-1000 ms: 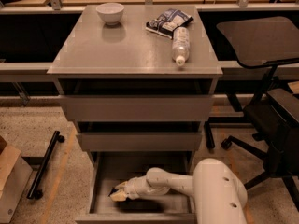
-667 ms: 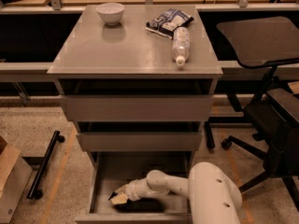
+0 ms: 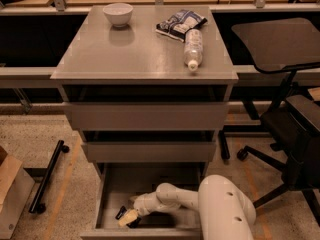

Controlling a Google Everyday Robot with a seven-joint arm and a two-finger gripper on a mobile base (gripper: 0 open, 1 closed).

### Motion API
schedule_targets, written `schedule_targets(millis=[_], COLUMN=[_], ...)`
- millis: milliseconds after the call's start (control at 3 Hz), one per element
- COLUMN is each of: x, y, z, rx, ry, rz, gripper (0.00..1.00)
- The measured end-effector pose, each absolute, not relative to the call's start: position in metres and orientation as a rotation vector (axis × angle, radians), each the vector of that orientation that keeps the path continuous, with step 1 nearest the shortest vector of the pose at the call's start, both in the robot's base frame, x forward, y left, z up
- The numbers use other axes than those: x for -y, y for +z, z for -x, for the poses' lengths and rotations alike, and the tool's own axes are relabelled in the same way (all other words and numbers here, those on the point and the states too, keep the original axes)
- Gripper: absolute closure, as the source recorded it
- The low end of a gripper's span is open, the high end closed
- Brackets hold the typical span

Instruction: Place rxbar blueberry into bottom drawer

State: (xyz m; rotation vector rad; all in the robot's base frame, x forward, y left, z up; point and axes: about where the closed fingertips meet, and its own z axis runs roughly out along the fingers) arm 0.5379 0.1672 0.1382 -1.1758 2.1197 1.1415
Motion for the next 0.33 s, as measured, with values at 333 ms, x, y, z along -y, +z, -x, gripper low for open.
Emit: schedule_targets(millis=[333], x=[-0.1672], y=[0.1382], z=[-0.5379], rx=[-2.12], ry=[1.142], rz=[1.176], gripper=[0.0])
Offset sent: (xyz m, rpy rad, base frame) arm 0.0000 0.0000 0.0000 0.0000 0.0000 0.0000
